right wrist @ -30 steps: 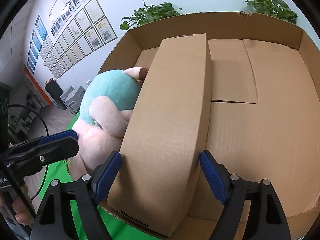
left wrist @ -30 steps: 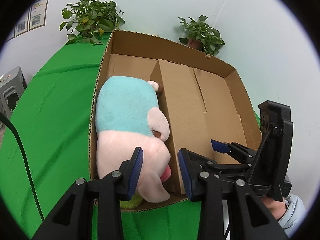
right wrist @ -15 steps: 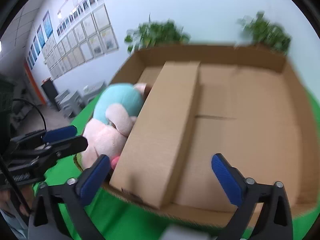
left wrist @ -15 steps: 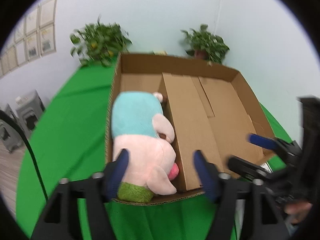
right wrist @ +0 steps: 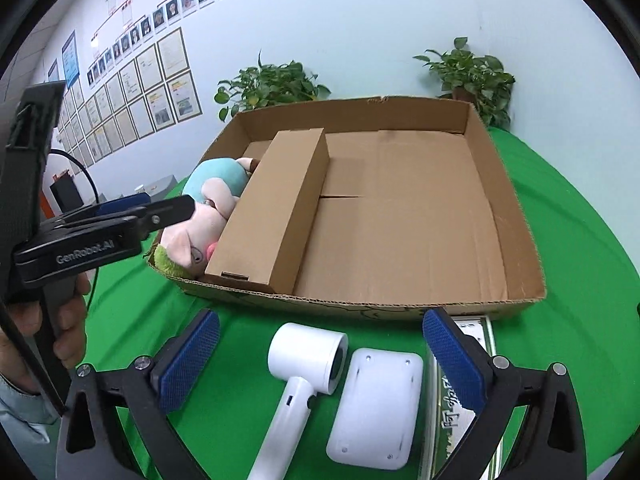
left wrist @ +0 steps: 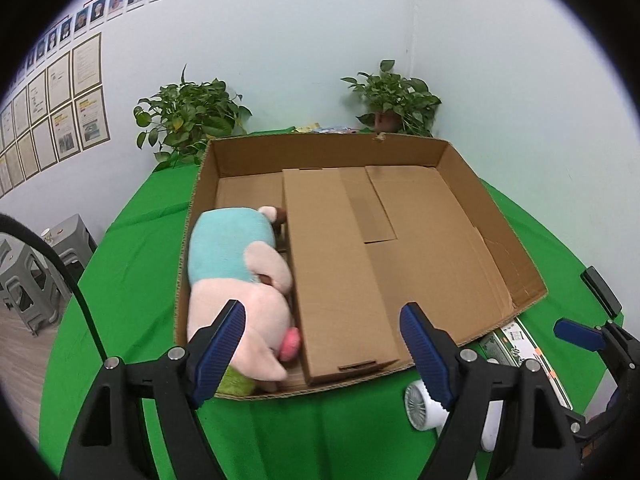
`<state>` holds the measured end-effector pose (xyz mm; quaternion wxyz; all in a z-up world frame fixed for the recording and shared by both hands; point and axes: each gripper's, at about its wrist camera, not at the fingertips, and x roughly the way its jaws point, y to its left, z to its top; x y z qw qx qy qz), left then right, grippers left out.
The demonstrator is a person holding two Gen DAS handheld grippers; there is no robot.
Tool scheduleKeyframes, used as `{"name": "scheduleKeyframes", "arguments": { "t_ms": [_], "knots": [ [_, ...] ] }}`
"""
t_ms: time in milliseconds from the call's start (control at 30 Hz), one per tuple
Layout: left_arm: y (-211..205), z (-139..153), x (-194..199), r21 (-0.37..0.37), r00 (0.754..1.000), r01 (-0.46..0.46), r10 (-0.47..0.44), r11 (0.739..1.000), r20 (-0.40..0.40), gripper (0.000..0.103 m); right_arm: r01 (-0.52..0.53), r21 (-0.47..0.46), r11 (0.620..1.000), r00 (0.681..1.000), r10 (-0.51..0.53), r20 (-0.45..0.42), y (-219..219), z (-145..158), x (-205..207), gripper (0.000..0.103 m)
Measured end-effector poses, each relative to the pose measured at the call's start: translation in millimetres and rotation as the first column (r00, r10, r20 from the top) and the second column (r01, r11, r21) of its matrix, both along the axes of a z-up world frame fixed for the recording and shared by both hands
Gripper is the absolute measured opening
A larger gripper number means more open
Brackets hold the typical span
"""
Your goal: Organize objects
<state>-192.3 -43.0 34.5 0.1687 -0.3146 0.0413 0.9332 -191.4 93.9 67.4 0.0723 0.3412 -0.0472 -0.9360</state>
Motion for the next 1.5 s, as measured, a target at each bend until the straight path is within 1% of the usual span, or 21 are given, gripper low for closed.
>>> {"name": "scheduleKeyframes", "arguments": {
  "t_ms": [67,100,133,167,200,233,267,300,333,367,400,467,567,733,900,1033,1100,1133,1167,1267,1500],
  "knots": [
    [5,0,3,-0.008,1.000,-0.002,0.002,1.000,-0.011,0.080,0.016,-0.001,1.000,1.000,-0.016,-0.020,4,-1,2,0.102],
    [6,0,4,-0.008,1.000,-0.004,0.004,1.000,-0.012,0.080,0.023,-0.009,1.000,0.999,-0.023,-0.032,8,0,5,0.094],
    [7,0,4,-0.005,1.000,-0.005,0.005,1.000,-0.012,0.080,0.030,-0.013,0.999,0.998,-0.031,-0.048,12,2,9,0.084],
    [7,0,5,0.005,1.000,-0.003,0.004,1.000,-0.010,0.080,0.041,-0.004,0.999,0.997,-0.041,-0.058,15,4,11,0.060],
    [5,0,5,0.011,1.000,-0.003,0.003,1.000,-0.009,0.079,0.053,0.009,0.999,0.997,-0.052,-0.061,16,6,10,0.042],
    [5,0,5,0.018,1.000,-0.005,0.005,1.000,-0.006,0.079,0.061,0.017,0.998,0.996,-0.059,-0.062,19,7,10,0.039],
    [4,0,4,0.024,1.000,-0.005,0.005,1.000,0.001,0.079,0.061,0.013,0.998,0.996,-0.060,-0.064,22,7,10,0.040],
    [4,-1,2,0.028,1.000,-0.002,0.002,1.000,0.012,0.079,0.051,-0.007,0.999,0.997,-0.051,-0.059,25,6,9,0.043],
    [3,-1,1,0.036,1.000,0.005,-0.005,0.999,0.023,0.079,0.044,-0.028,0.999,0.998,-0.046,-0.052,27,6,8,0.049],
    [1,-2,0,0.047,0.999,0.009,-0.011,0.999,0.030,0.079,0.040,-0.054,0.998,0.998,-0.042,-0.042,28,5,4,0.078],
    [0,-3,-2,0.051,0.999,0.006,-0.008,0.999,0.037,0.079,0.033,-0.081,0.996,0.999,-0.036,-0.035,30,3,2,0.103],
    [-5,-4,-8,0.060,0.999,-0.003,-0.001,0.998,0.054,0.079,0.031,-0.119,0.992,0.999,-0.033,-0.021,30,0,-3,0.102],
    [-20,-4,-14,0.105,0.997,-0.026,0.017,0.994,0.079,0.079,0.012,-0.104,0.995,0.999,-0.007,0.051,20,-6,-24,0.102],
    [-48,-2,-10,0.112,0.995,-0.089,0.082,0.990,0.064,0.080,-0.055,-0.124,0.991,0.986,0.074,0.149,-16,-11,-76,0.102],
    [-74,-11,-3,0.109,0.989,-0.133,0.126,0.985,0.075,0.080,-0.096,-0.099,0.990,0.964,0.117,0.238,-62,-29,-133,0.102],
    [-91,-17,0,0.125,0.986,-0.150,0.140,0.981,0.086,0.080,-0.064,-0.036,0.997,0.951,0.072,0.300,-83,-48,-165,0.102],
    [-96,-19,2,0.127,0.985,-0.157,0.147,0.979,0.088,0.080,-0.074,-0.079,0.994,0.943,0.096,0.320,-87,-54,-171,0.101],
    [-99,-20,1,0.131,0.984,-0.161,0.149,0.978,0.092,0.080,-0.079,-0.063,0.995,0.943,0.095,0.319,-91,-55,-170,0.100],
    [-102,-22,1,0.136,0.984,-0.163,0.150,0.977,0.099,0.080,-0.090,-0.041,0.995,0.943,0.098,0.318,-96,-55,-170,0.089],
    [-107,-24,0,0.145,0.982,-0.168,0.154,0.975,0.106,0.080,-0.104,-0.001,0.995,0.945,0.099,0.312,-104,-54,-164,0.087],
    [-105,-25,-2,0.146,0.982,-0.167,0.151,0.975,0.117,0.080,-0.105,-0.015,0.994,0.938,0.105,0.329,-105,-52,-165,0.087]
  ]
}}
